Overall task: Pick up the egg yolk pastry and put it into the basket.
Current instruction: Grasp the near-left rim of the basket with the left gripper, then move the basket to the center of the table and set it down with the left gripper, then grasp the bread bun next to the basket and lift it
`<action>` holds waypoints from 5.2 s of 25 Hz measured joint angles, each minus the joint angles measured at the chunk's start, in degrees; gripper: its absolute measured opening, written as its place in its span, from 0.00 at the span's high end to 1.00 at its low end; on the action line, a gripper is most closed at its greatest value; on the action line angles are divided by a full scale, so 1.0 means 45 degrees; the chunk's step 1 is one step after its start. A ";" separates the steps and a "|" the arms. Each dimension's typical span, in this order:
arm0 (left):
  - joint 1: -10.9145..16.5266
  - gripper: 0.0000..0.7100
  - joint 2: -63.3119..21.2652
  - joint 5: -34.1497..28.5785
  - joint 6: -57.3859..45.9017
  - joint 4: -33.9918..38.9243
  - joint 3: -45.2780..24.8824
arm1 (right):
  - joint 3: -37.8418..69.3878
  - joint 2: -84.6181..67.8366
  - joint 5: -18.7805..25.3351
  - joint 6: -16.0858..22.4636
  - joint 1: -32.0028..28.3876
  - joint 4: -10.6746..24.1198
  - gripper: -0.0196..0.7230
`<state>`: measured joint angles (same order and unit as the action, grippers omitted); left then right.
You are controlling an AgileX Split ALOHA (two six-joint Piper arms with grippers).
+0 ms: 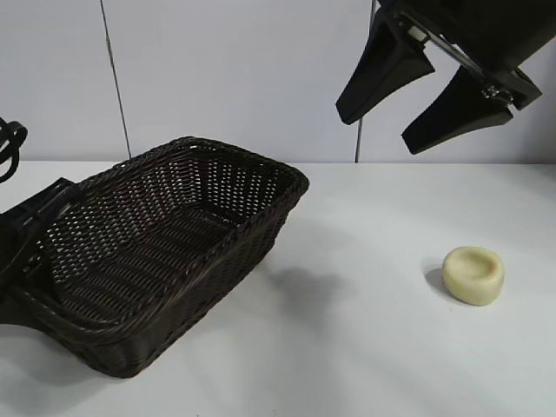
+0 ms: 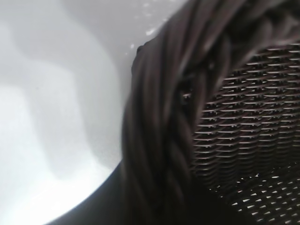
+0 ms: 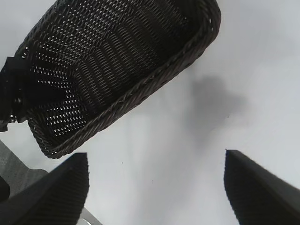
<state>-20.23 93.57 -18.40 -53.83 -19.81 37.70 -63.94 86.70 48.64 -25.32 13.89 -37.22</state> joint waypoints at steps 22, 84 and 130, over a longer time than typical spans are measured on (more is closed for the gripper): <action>0.2632 0.86 0.0157 -0.5325 0.8638 -0.0883 0.4523 | 0.0000 0.0000 0.0014 0.0000 0.0000 0.0000 0.21; 0.2208 0.15 0.4122 -0.7292 1.4907 -0.1982 0.7590 | 0.0000 0.0000 0.0194 0.0000 0.0000 0.0041 0.21; 0.4734 0.08 0.2146 -1.1525 1.2449 0.4572 1.1312 | 0.0000 0.0000 0.0259 0.0000 0.0000 0.0043 0.21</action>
<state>1.07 103.23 -70.26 2.19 0.76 88.61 -63.94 86.70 49.80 -25.32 13.89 -37.03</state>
